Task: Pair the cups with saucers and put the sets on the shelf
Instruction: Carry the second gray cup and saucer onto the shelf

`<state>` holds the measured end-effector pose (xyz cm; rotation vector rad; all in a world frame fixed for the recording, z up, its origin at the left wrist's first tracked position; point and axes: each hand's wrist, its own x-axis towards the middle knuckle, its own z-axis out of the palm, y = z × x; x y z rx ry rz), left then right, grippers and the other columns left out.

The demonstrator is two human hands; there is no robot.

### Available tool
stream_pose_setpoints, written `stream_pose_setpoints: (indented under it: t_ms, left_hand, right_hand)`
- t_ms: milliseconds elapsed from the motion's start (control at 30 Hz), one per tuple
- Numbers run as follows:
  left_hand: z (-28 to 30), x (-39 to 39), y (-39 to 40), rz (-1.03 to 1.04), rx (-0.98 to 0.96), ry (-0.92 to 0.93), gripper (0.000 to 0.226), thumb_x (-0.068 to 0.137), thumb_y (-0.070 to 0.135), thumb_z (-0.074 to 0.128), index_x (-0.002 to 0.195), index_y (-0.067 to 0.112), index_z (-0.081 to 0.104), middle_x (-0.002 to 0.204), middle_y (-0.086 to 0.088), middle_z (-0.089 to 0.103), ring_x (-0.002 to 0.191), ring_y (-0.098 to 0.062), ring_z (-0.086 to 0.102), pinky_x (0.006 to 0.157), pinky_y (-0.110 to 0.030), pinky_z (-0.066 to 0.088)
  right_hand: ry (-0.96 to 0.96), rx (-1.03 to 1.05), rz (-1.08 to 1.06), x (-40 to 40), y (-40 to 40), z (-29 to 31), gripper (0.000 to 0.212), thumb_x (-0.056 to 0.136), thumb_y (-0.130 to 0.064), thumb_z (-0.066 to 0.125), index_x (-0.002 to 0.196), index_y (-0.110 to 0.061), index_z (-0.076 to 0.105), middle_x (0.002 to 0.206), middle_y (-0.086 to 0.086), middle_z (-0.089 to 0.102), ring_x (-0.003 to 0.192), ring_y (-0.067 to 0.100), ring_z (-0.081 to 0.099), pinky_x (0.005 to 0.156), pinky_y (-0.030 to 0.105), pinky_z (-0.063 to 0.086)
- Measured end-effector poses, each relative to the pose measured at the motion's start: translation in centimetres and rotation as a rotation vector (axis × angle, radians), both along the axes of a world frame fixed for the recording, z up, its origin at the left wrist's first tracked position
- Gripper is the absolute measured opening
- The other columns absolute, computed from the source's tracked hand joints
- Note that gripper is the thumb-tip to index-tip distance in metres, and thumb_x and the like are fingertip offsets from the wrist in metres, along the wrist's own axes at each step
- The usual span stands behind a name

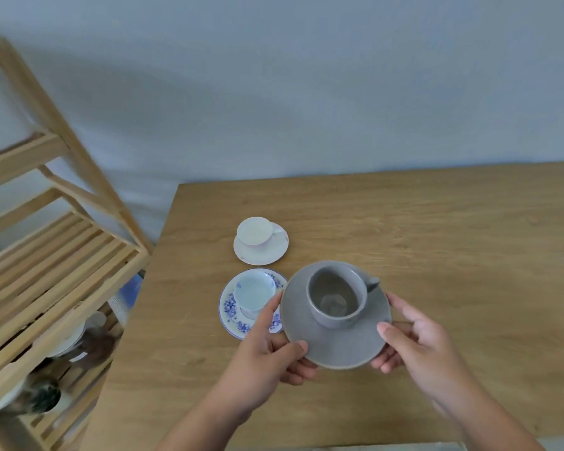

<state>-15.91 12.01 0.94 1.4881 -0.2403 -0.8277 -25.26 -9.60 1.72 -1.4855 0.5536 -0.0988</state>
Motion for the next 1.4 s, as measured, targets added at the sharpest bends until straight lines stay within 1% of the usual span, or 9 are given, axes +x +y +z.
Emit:
stream_pose_setpoints:
  t_ms: [233,600,733,833,933,1000,1100,1267,1400]
  left_hand:
    - [3.2,1.7,7.6,0.138,-0.064,-0.067,0.086,0.078,0.007,0.059,0.145,0.046,0.022,0.07,-0.022,0.068,0.057,-0.026,0.066,0.055,-0.031,0.053]
    - [2.3,5.0,24.0,0.514,0.066,-0.082,0.086,0.094,-0.005,0.056,0.149,0.047,0.016,0.08,-0.026,0.07,0.066,-0.028,0.068,0.062,-0.036,0.056]
    - [0.9,7.3,29.4,0.61,0.145,-0.027,0.086,0.093,-0.002,0.06,0.151,0.042,0.013,0.084,-0.022,0.074,0.07,-0.025,0.071,0.063,-0.032,0.058]
    - [-0.9,10.0,33.0,0.674,0.163,0.068,0.086,0.093,-0.003,0.06,0.151,0.041,0.014,0.086,-0.023,0.074,0.067,-0.022,0.071,0.061,-0.03,0.058]
    - [-2.5,12.9,36.0,0.694,0.169,0.136,0.087,0.093,-0.005,0.059,0.152,0.038,0.013,0.083,-0.024,0.072,0.062,-0.021,0.07,0.056,-0.028,0.057]
    - [-3.4,15.0,37.5,0.683,0.188,0.163,0.084,0.094,-0.005,0.057,0.151,0.04,0.014,0.082,-0.022,0.072,0.061,-0.02,0.07,0.055,-0.027,0.056]
    - [-4.9,18.0,39.3,0.667,0.219,0.211,0.083,0.095,-0.006,0.054,0.151,0.042,0.016,0.084,-0.023,0.071,0.06,-0.02,0.068,0.053,-0.027,0.051]
    - [-7.0,22.1,41.2,0.659,0.258,0.272,0.087,0.096,-0.007,0.052,0.151,0.045,0.009,0.083,-0.022,0.07,0.055,-0.017,0.068,0.051,-0.025,0.05]
    - [-8.3,24.2,41.8,0.624,0.347,0.267,0.083,0.097,-0.004,0.053,0.151,0.043,0.012,0.09,-0.023,0.071,0.053,-0.014,0.066,0.051,-0.024,0.044]
  right_hand:
    - [-0.129,0.009,0.204,5.3,6.2,2.2,0.05,0.094,0.005,0.05,0.116,-0.039,0.056,0.056,0.012,0.062,0.047,0.023,0.059,0.043,0.026,0.05]
    - [-0.098,-0.128,0.471,17.8,23.9,-0.5,0.046,0.096,-0.006,0.052,0.126,-0.04,0.051,0.053,0.002,0.062,0.047,0.015,0.054,0.05,0.027,0.05]
    - [-0.037,-0.111,0.544,22.5,30.4,-2.2,0.044,0.098,-0.008,0.05,0.135,-0.032,0.049,0.064,-0.004,0.069,0.047,0.002,0.061,0.048,0.018,0.048]
    - [-0.003,-0.104,0.599,25.6,34.7,-3.3,0.04,0.099,-0.006,0.045,0.127,-0.035,0.05,0.074,0.0,0.066,0.043,-0.002,0.06,0.042,0.015,0.045]
    - [0.018,-0.206,0.667,28.8,37.8,-4.7,0.04,0.1,-0.009,0.044,0.134,-0.027,0.053,0.065,0.001,0.064,0.041,0.002,0.057,0.046,0.022,0.051]
    - [0.065,-0.236,0.691,30.8,39.3,-5.5,0.043,0.101,-0.011,0.043,0.141,-0.024,0.045,0.062,0.002,0.061,0.043,0.004,0.055,0.042,0.017,0.045]
    - [0.14,-0.24,0.695,33.6,41.0,-6.6,0.043,0.101,-0.01,0.041,0.143,-0.021,0.043,0.073,0.001,0.059,0.055,0.012,0.054,0.038,0.013,0.042]
    - [0.236,-0.265,0.703,37.6,42.9,-9.0,0.051,0.099,-0.013,0.043,0.147,-0.026,0.035,0.076,0.008,0.062,0.05,0.014,0.053,0.043,0.023,0.044]
    - [0.244,-0.321,0.7,39.3,43.9,-10.5,0.048,0.099,-0.013,0.043,0.145,-0.024,0.039,0.094,0.01,0.064,0.062,0.015,0.059,0.039,0.017,0.044]
